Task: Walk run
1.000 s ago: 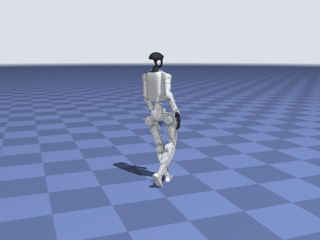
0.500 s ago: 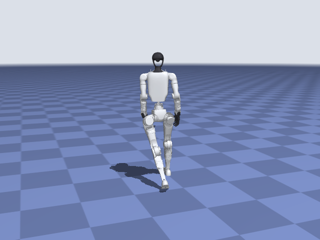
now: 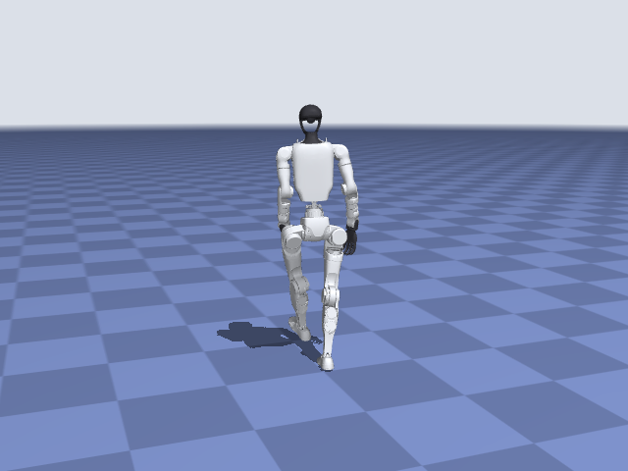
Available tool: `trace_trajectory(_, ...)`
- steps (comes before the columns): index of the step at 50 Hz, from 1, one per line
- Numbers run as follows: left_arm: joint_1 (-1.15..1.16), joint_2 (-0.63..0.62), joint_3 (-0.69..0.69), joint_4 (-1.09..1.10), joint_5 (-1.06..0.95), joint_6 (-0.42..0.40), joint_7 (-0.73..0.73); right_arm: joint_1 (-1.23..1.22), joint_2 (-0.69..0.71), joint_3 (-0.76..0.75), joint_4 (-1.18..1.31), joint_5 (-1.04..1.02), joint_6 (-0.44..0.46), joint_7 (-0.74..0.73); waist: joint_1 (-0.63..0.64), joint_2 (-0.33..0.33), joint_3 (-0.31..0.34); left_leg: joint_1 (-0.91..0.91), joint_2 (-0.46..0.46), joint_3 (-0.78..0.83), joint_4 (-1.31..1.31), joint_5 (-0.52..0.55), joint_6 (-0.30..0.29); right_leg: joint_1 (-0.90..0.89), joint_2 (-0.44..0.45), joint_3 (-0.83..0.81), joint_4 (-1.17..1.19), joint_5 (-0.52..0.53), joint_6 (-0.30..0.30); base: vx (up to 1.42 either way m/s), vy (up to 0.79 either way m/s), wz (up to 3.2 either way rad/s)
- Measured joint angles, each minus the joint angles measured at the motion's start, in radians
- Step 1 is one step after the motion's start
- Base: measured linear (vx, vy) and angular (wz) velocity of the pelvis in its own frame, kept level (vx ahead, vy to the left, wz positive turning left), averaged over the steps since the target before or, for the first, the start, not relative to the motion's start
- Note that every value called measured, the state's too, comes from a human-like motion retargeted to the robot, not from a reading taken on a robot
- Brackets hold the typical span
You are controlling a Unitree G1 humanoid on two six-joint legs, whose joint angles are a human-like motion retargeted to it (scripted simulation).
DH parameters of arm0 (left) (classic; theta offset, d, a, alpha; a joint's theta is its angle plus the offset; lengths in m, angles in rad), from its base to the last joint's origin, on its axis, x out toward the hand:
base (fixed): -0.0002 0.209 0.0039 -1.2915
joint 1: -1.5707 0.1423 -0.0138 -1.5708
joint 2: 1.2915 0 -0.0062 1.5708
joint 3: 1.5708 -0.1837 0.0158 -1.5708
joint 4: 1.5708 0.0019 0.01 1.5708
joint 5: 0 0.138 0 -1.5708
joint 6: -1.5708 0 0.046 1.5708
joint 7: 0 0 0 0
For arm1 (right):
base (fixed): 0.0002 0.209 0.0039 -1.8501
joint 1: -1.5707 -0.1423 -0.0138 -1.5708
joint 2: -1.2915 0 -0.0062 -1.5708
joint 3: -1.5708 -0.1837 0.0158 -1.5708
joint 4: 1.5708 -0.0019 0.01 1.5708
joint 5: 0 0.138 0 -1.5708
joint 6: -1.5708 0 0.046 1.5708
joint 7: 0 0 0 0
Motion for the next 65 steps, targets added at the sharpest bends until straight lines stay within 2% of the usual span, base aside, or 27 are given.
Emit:
trace_trajectory(3, -0.014, -0.009, 0.030, 0.000, -0.028, 0.016, -0.036, 0.017, 0.016, -0.004, 0.033, 0.042, 0.014, 0.026, 0.032, -0.020, -0.014, 0.032, 0.001, 0.009, 0.049, 0.031, 0.054, 0.047, 0.001, 0.008, 0.051, 0.079, 0.025, 1.18, -0.20, -0.43)
trace_trajectory(5, -0.019, -0.016, 0.050, -0.001, -0.053, 0.024, -0.056, 0.026, 0.024, -0.012, 0.047, 0.070, 0.024, 0.034, 0.080, -0.031, -0.027, 0.048, 0.025, 0.077, 0.095, 0.084, 0.082, 0.075, -0.024, -0.013, 0.100, 0.234, 0.067, 1.20, -0.15, -1.09)
trace_trajectory(7, -0.021, -0.017, 0.056, 0.001, -0.068, 0.039, -0.067, 0.029, 0.034, -0.026, 0.057, 0.105, 0.024, 0.015, 0.105, -0.032, -0.048, 0.071, 0.062, 0.053, 0.152, 0.097, 0.067, 0.066, -0.044, -0.016, 0.196, 0.474, 0.117, 1.30, -0.08, -0.66)
trace_trajectory(8, -0.019, -0.011, 0.054, 0.004, -0.068, 0.056, -0.084, 0.029, 0.039, -0.026, 0.060, 0.124, 0.022, -0.003, 0.088, -0.022, -0.057, 0.077, 0.082, 0.032, 0.194, 0.063, 0.073, 0.039, -0.029, 0.019, 0.267, 0.585, 0.140, 1.30, -0.06, 0.17)
trace_trajectory(10, -0.010, 0.007, 0.043, 0.001, -0.028, 0.104, -0.113, 0.029, 0.037, -0.005, 0.053, 0.159, 0.014, -0.041, 0.042, -0.023, -0.048, 0.125, 0.074, 0.004, 0.264, -0.013, 0.088, -0.057, -0.035, 0.030, 0.555, 0.678, 0.140, 1.27, -0.05, 0.45)
trace_trajectory(12, -0.012, 0.042, 0.014, -0.002, 0.032, 0.140, -0.126, 0.009, 0.020, 0.015, 0.033, 0.166, 0.002, -0.062, 0.049, -0.020, -0.030, 0.193, 0.067, 0.017, 0.259, -0.046, 0.101, -0.139, -0.087, 0.016, 0.792, 0.678, 0.131, 1.09, -0.03, -0.14)
trace_trajectory(15, -0.011, 0.074, -0.023, 0.016, 0.120, 0.182, -0.157, -0.011, 0.009, 0.014, -0.015, 0.122, -0.008, -0.108, 0.051, 0.088, -0.038, 0.267, 0.141, -0.027, 0.210, -0.080, 0.096, -0.231, 0.034, 0.023, 0.725, 0.599, 0.098, 0.99, -0.03, -0.10)
trace_trajectory(20, 0.011, 0.077, -0.084, 0.039, 0.124, 0.186, -0.146, 0.003, -0.007, -0.009, -0.101, 0.160, -0.120, -0.261, -0.066, 0.116, -0.027, 0.393, 0.084, -0.107, 0.140, -0.108, 0.108, -0.445, -0.030, -0.008, 0.641, 0.389, 0.097, 0.95, -0.04, 1.29)
trace_trajectory(25, 0.026, 0.063, -0.085, 0.069, 0.108, 0.177, -0.165, 0.031, -0.019, 0.006, -0.151, 0.191, -0.194, -0.316, -0.165, 0.066, -0.018, 0.535, -0.019, -0.166, 0.116, -0.170, 0.138, -0.540, -0.184, -0.057, 0.258, 0.309, 0.155, 0.98, -0.19, 1.27)
trace_trajectory(27, 0.019, 0.059, -0.073, 0.089, 0.111, 0.204, -0.198, 0.037, -0.011, 0.009, -0.147, 0.168, -0.182, -0.303, -0.194, 0.049, -0.008, 0.603, -0.033, -0.195, 0.111, -0.194, 0.136, -0.577, -0.200, -0.039, 0.112, 0.255, 0.162, 0.99, -0.33, 0.99)
trace_trajectory(30, 0.010, 0.051, -0.044, 0.113, 0.119, 0.246, -0.240, 0.043, 0.005, 0.015, -0.131, 0.122, -0.128, -0.282, -0.190, 0.044, -0.013, 0.680, -0.029, -0.190, 0.108, -0.198, 0.109, -0.619, -0.170, 0.030, -0.063, 0.191, 0.277, 1.01, -0.37, 0.22)
trace_trajectory(32, 0.014, 0.046, -0.036, 0.123, 0.121, 0.253, -0.241, 0.048, 0.022, -0.001, -0.125, 0.149, -0.108, -0.292, -0.201, 0.049, -0.026, 0.710, -0.024, -0.198, 0.132, -0.145, 0.067, -0.623, -0.173, -0.043, -0.037, 0.208, 0.232, 1.15, -0.41, 0.26)
trace_trajectory(33, 0.017, 0.043, -0.034, 0.125, 0.118, 0.254, -0.238, 0.047, 0.033, -0.014, -0.127, 0.191, -0.123, -0.285, -0.206, 0.054, -0.038, 0.715, -0.018, -0.194, 0.149, -0.095, 0.033, -0.624, -0.149, 0.009, 0.005, 0.203, 0.151, 1.38, -0.50, 0.56)
trace_trajectory(35, 0.029, 0.042, -0.040, 0.124, 0.111, 0.252, -0.230, 0.053, 0.055, -0.053, -0.132, 0.288, -0.164, -0.284, -0.247, 0.063, -0.058, 0.734, 0.009, -0.194, 0.211, 0.065, -0.054, -0.613, -0.194, -0.130, 0.072, 0.254, 0.114, 1.33, -0.49, 1.27)
trace_trajectory(38, 0.041, 0.046, -0.031, 0.118, 0.086, 0.235, -0.210, 0.064, 0.074, -0.067, -0.121, 0.406, -0.225, -0.270, -0.289, 0.068, -0.078, 0.673, 0.059, -0.171, 0.454, 0.412, -0.210, -0.566, -0.150, 0.127, 0.165, 0.240, 0.093, 1.31, -0.58, 0.99)
trace_trajectory(40, 0.047, 0.054, -0.044, 0.106, 0.077, 0.221, -0.206, 0.065, 0.070, -0.069, -0.109, 0.402, -0.209, -0.247, -0.263, 0.068, -0.060, 0.568, 0.154, -0.079, 0.767, 0.499, -0.221, -0.497, -0.110, 0.118, 0.202, 0.160, 0.050, 1.04, -0.47, 0.01)
trace_trajectory(42, 0.033, 0.073, -0.041, 0.084, 0.071, 0.198, -0.209, 0.039, 0.045, -0.053, -0.099, 0.327, -0.129, -0.212, -0.270, 0.057, -0.041, 0.458, 0.150, -0.151, 0.978, 0.483, -0.207, -0.417, -0.136, -0.015, 0.172, 0.151, 0.042, 0.91, -0.45, 0.05)
trace_trajectory(45, 0.022, 0.083, -0.013, 0.039, 0.070, 0.148, -0.182, 0.001, 0.013, -0.032, -0.083, 0.144, -0.022, -0.090, -0.216, -0.018, -0.070, 0.342, 0.084, -0.098, 0.966, 0.312, -0.124, -0.329, -0.137, 0.065, 0.120, 0.125, 0.026, 0.89, -0.40, -0.84)
trace_trajectory(48, 0.025, 0.067, 0.010, -0.003, -0.013, 0.069, -0.122, -0.001, -0.017, 0.006, -0.102, 0.028, 0.023, -0.044, -0.123, -0.049, -0.046, 0.209, 0.053, -0.099, 0.893, 0.163, -0.091, -0.242, -0.114, 0.120, 0.066, 0.130, 0.023, 0.92, -0.30, -1.51)
trace_trajectory(50, 0.028, 0.067, 0.008, -0.038, -0.079, 0.014, -0.094, 0.004, -0.033, 0.035, -0.119, -0.011, 0.020, -0.069, -0.056, -0.063, -0.035, 0.132, 0.080, -0.058, 0.776, 0.088, -0.065, -0.192, -0.081, 0.146, 0.041, 0.122, -0.004, 0.97, -0.28, -1.71)
trace_trajectory(53, 0.036, 0.070, -0.003, -0.084, -0.085, -0.029, -0.066, 0.016, -0.035, 0.049, -0.126, -0.042, -0.017, -0.100, 0.006, -0.041, -0.012, 0.072, 0.135, -0.007, 0.497, 0.073, -0.059, -0.122, -0.018, 0.155, 0.025, 0.082, -0.047, 1.07, -0.21, -1.19)
trace_trajectory(55, 0.039, 0.065, -0.012, -0.104, -0.037, -0.027, -0.051, 0.017, -0.031, 0.037, -0.112, -0.051, -0.029, -0.088, 0.041, -0.022, 0.010, 0.038, 0.157, 0.022, 0.310, 0.059, -0.035, -0.071, 0.022, 0.185, 0.024, 0.048, -0.084, 0.82, -0.10, -0.84)
trace_trajectory(58, 0.042, 0.042, -0.008, -0.100, 0.071, 0.032, -0.022, 0.020, -0.011, 0.009, -0.061, -0.013, -0.015, -0.009, 0.044, -0.023, 0.011, -0.001, 0.102, -0.035, 0.076, -0.012, -0.043, -0.007, 0.029, 0.178, 0.033, 0.013, -0.108, 1.05, -0.09, -0.18)
trace_trajectory(60, 0.040, 0.029, 0.013, -0.091, 0.095, 0.069, -0.016, 0.031, 0.010, -0.011, -0.015, 0.044, -0.001, 0.047, 0.028, -0.026, -0.003, 0.008, 0.073, -0.038, 0.017, -0.013, -0.039, 0.028, 0.027, 0.144, 0.056, 0.035, -0.097, 1.42, -0.09, 0.23)
trace_trajectory(62, 0.029, 0.022, 0.046, -0.086, 0.031, 0.072, -0.059, 0.041, 0.035, -0.034, 0.036, 0.137, 0.007, 0.076, 0.034, -0.022, -0.020, 0.025, 0.084, -0.014, 0.083, 0.049, 0.003, 0.054, 0.025, 0.120, 0.100, 0.141, -0.053, 1.19, -0.09, -0.32)
trace_trajectory(63, 0.027, 0.018, 0.064, -0.082, -0.008, 0.070, -0.082, 0.049, 0.044, -0.040, 0.053, 0.191, 0.006, 0.078, 0.054, -0.019, -0.028, 0.032, 0.114, 0.069, 0.120, 0.074, -0.005, 0.067, 0.020, 0.108, 0.133, 0.236, -0.027, 1.42, -0.08, -0.93)
trace_trajectory(65, 0.025, 0.010, 0.090, -0.071, -0.083, 0.071, -0.112, 0.059, 0.055, -0.050, 0.078, 0.296, -0.015, 0.063, 0.092, -0.019, -0.046, 0.045, 0.140, 0.012, 0.184, 0.098, -0.013, 0.058, -0.003, 0.095, 0.239, 0.494, 0.043, 1.22, -0.05, -0.87)
